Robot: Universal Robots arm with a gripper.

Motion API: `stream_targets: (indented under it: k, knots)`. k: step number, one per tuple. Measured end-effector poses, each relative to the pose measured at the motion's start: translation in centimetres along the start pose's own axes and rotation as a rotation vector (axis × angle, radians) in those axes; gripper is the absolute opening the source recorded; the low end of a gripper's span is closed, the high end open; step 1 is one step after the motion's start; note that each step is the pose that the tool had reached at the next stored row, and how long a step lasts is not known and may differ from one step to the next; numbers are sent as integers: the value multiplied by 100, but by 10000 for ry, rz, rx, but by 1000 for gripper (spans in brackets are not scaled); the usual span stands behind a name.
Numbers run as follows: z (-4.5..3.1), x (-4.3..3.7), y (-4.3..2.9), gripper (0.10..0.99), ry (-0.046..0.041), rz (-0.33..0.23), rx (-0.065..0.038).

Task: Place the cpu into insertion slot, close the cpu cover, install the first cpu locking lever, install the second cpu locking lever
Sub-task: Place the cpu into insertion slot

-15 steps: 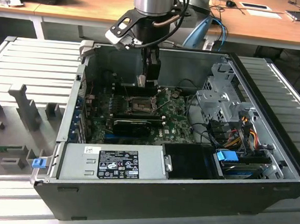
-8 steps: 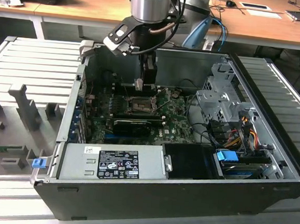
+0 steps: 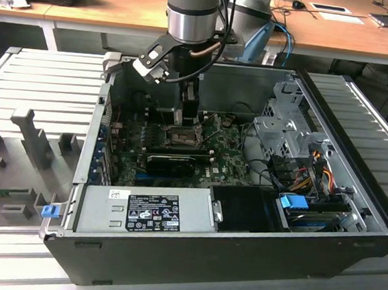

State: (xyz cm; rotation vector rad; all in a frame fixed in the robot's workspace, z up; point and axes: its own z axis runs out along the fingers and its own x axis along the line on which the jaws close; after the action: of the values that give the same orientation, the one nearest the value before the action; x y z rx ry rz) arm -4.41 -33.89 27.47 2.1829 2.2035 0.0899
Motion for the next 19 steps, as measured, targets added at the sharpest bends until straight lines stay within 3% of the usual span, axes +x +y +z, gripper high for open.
stream_targets:
  k: [7, 11, 15, 18, 19]
  knots:
    - [134, -2, -9, 529, 3, -15, -1]
    - [151, -1, -10, 529, 2, -15, -7]
    - [171, 12, 40, 529, 5, -15, -11]
    - [226, 12, 36, 529, 1, -16, -23]
    - [288, 19, 31, 529, 1, -15, -23]
